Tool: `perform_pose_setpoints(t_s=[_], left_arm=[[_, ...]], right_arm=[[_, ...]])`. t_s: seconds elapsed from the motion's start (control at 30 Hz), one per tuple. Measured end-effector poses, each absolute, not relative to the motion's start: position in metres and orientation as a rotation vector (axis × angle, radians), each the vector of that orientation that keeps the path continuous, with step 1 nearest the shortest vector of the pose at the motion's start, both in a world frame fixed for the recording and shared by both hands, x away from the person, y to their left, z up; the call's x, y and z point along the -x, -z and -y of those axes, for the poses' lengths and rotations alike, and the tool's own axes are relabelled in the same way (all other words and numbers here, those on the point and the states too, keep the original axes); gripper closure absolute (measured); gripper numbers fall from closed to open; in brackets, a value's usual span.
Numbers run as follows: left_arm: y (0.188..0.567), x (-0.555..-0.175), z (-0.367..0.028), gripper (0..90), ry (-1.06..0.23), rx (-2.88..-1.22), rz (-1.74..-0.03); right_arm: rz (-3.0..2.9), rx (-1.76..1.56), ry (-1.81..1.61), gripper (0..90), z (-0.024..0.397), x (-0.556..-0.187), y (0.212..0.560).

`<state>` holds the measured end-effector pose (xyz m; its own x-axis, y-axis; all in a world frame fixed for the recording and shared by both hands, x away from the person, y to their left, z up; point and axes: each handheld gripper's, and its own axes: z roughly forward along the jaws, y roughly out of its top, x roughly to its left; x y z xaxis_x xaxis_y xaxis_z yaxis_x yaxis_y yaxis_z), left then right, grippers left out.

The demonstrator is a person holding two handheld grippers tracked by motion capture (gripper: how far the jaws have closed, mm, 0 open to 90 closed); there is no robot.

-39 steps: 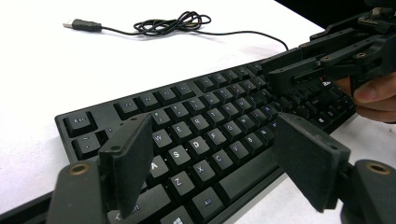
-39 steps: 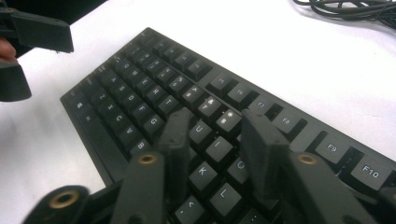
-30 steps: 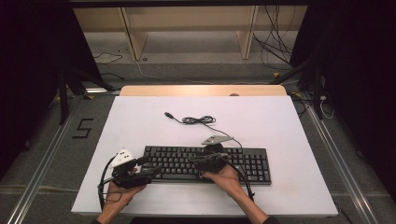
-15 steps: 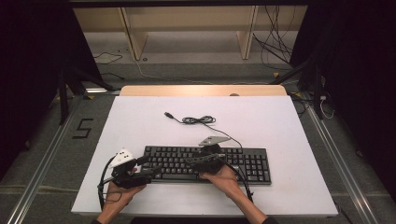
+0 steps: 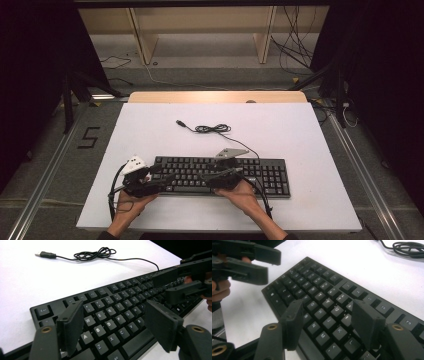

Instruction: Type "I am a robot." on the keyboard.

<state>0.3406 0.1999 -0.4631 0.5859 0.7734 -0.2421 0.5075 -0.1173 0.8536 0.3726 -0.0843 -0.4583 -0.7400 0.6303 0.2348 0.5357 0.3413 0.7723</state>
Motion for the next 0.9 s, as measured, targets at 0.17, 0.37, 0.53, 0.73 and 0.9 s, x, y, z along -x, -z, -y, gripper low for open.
perform_pose_setpoints(t_s=[0.17,0.37,0.53,0.73,0.9], left_arm=[[0.463,-0.345,-0.194,36.9,-0.316,-1.795,-1.043],[0.464,-0.350,-0.187,47.4,-0.311,-1.829,-1.034],[0.465,-0.355,-0.184,54.7,-0.304,-1.853,-1.027],[0.466,-0.358,-0.179,62.5,-0.294,-1.878,-1.021],[0.465,-0.362,-0.173,72.0,-0.293,-1.901,-1.007]], right_arm=[[-2.481,-1.076,-1.376,43.4,0.088,-0.368,0.457],[-2.471,-1.059,-1.394,42.4,0.093,-0.362,0.456],[-2.468,-1.061,-1.403,42.0,0.096,-0.360,0.456],[-2.474,-1.051,-1.408,41.6,0.097,-0.357,0.456],[-2.471,-1.042,-1.416,41.2,0.098,-0.354,0.455]])
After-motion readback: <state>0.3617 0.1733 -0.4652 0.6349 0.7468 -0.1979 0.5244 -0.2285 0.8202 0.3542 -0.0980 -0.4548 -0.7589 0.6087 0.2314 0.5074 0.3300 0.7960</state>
